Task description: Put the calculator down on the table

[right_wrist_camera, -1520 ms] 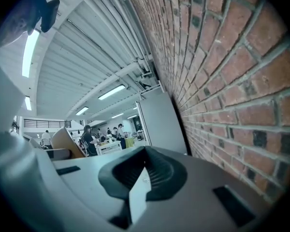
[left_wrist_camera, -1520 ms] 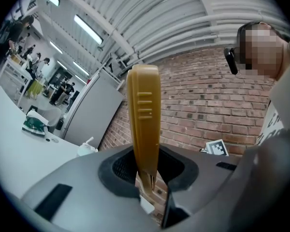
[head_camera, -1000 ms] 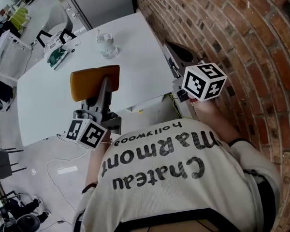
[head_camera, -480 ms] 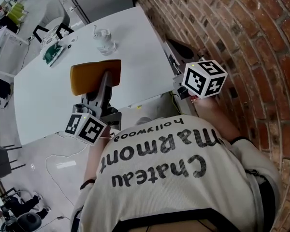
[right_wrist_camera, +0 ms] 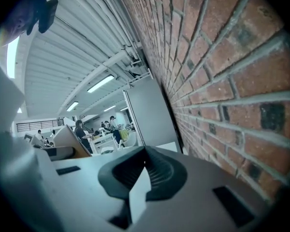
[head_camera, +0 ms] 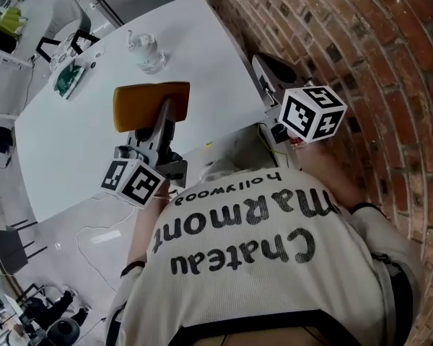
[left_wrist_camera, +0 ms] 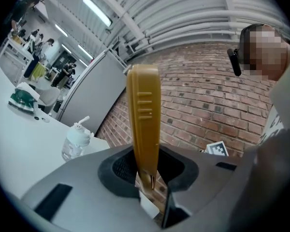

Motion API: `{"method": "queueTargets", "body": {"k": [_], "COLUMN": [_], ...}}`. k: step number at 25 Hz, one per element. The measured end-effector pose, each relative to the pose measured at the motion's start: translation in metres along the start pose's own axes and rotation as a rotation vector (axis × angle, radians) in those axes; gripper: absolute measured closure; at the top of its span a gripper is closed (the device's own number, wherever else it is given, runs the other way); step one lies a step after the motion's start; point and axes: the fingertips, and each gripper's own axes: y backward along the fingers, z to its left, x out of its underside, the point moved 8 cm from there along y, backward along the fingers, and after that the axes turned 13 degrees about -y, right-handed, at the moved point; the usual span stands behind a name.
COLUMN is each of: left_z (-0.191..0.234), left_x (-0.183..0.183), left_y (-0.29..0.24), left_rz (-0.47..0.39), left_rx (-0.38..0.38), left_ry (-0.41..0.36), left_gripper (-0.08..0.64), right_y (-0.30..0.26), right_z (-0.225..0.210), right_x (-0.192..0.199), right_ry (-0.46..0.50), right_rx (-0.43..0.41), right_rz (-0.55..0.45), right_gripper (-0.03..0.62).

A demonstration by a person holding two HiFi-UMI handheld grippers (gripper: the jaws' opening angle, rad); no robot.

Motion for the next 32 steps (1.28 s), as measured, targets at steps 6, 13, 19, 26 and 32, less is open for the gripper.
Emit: {"method": "queueTargets", "body": {"k": [6,13,19,26,32], "left_z": [0.011,0.02,0.022,0.033,0.04], "left_x": [0.005,-0.007,-0.006,0.046,0.082], "left_y": [-0.026,-0.064,-0.093,-0.118,-0.122], "left_rz": [0.05,0.117,0.15,0.293,0.411], "left_rx": [0.1,0.248,0.336,0.337,0.321], "left_ry": [0.018,0.044,0.085,0.124,0.145], "left_gripper": [0.474,0.474,0.474,0.474,0.474], "right_y": [0.01,0.03,0.053,0.061,0.067], "right_z": [-0.011,-0.006,-0.002,-0.005,-0.005], "right_x": [0.001,-0.012,-0.02,-0.017,-0.017], "right_ry": [-0.024,-0.057,-0.064,-0.072,-0.073], "right_rx": [0.102,0.23,0.326,0.386,0.418], "right_rz": [-0.021,-0.092,-0.124,-0.139,-0.139], "right_gripper": [0.589,0.589,0.589,0.589,0.589]}}
